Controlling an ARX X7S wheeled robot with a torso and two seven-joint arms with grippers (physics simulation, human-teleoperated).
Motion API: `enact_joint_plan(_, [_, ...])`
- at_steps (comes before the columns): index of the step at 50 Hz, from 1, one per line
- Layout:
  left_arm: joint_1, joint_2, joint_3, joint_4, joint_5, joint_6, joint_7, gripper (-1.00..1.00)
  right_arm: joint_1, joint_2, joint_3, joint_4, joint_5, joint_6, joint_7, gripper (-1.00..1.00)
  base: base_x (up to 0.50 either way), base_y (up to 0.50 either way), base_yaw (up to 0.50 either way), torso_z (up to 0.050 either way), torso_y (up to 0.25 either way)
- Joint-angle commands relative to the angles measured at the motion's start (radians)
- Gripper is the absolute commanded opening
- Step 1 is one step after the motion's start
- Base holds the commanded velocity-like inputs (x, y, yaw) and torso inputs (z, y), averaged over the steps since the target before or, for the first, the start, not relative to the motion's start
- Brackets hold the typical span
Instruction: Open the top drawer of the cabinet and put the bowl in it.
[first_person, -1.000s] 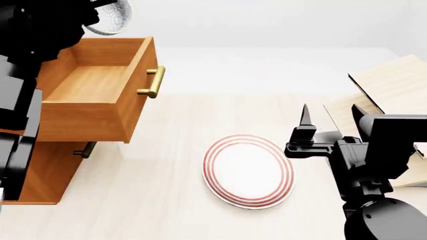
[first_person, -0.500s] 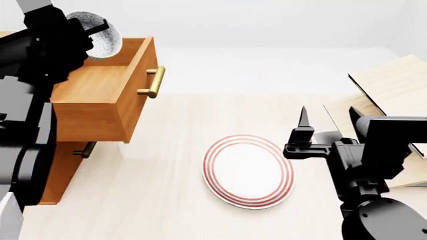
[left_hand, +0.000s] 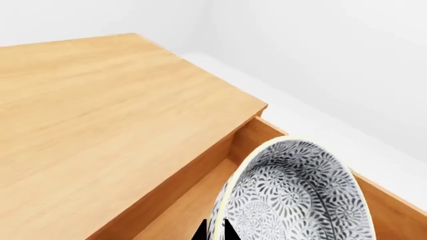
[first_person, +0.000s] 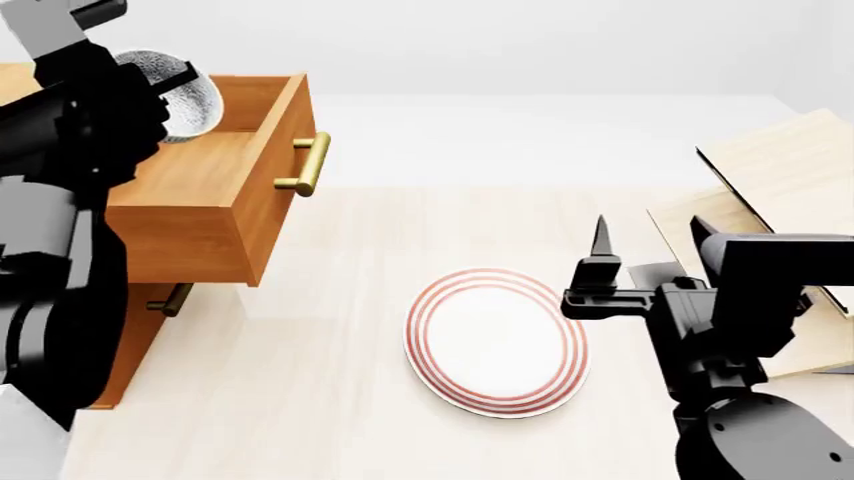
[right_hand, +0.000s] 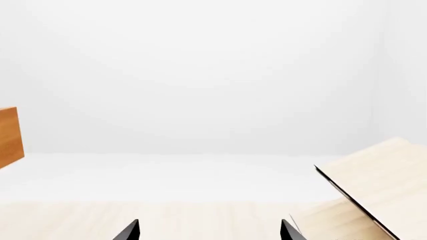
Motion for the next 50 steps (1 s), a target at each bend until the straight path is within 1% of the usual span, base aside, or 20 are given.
enact_joint_plan(1, [0.015, -0.004, -0.125, 0.001, 0.119, 0.007, 0.005, -1.0, -0.001, -0.003, -0.01, 0.021, -0.007, -0.015, -0.005, 1.0, 0.0, 0.0, 0.0, 0.0, 0.0])
enact_joint_plan(12, [0.047, -0.007, -0.197, 0.001, 0.188, 0.017, 0.016, -1.0, 0.003, -0.005, -0.018, 0.033, -0.007, -0.021, -0.005, 1.0, 0.0, 0.0, 0.0, 0.0, 0.0])
enact_joint_plan(37, [0.066, 0.002, -0.279, 0.001, 0.275, 0.009, 0.052, -1.0, 0.021, -0.004, -0.027, 0.034, 0.005, -0.008, 0.007, 1.0, 0.0, 0.0, 0.0, 0.0, 0.0])
enact_joint_plan(38, [0.065, 0.003, -0.28, 0.001, 0.277, 0.008, 0.055, 1.0, 0.021, -0.004, -0.027, 0.034, 0.005, -0.008, 0.008, 1.0, 0.0, 0.0, 0.0, 0.0, 0.0])
enact_joint_plan(50, [0.04, 0.008, -0.286, 0.002, 0.299, 0.006, 0.079, 1.0, 0.016, -0.002, -0.027, 0.04, 0.005, -0.019, 0.007, 1.0, 0.0, 0.0, 0.0, 0.0, 0.0])
